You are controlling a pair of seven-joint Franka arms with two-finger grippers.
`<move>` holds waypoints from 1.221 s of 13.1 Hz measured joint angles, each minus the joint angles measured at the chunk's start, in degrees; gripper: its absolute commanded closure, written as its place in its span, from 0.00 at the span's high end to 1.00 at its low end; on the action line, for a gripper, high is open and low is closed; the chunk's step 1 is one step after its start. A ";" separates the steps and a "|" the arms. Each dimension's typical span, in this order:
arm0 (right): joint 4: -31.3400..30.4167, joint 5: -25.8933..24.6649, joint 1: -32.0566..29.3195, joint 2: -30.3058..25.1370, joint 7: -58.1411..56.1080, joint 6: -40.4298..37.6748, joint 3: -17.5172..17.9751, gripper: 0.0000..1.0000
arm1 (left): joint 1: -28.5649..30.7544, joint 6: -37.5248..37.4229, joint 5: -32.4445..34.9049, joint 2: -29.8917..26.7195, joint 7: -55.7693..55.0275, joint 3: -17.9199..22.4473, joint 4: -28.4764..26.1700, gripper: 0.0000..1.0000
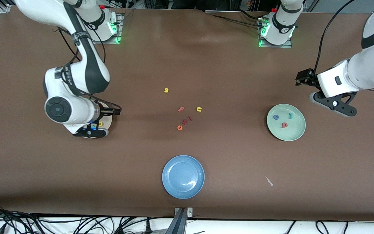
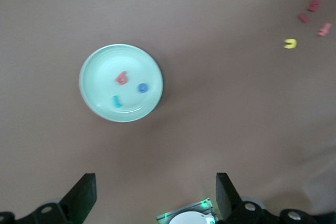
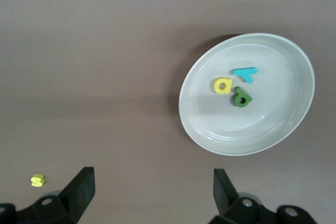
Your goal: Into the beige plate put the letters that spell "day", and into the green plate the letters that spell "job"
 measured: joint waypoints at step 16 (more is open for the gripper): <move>4.83 -2.72 -11.95 -4.98 -1.21 -12.19 2.47 1.00 | -30.21 12.89 -14.45 -23.36 0.12 42.47 -20.49 1.00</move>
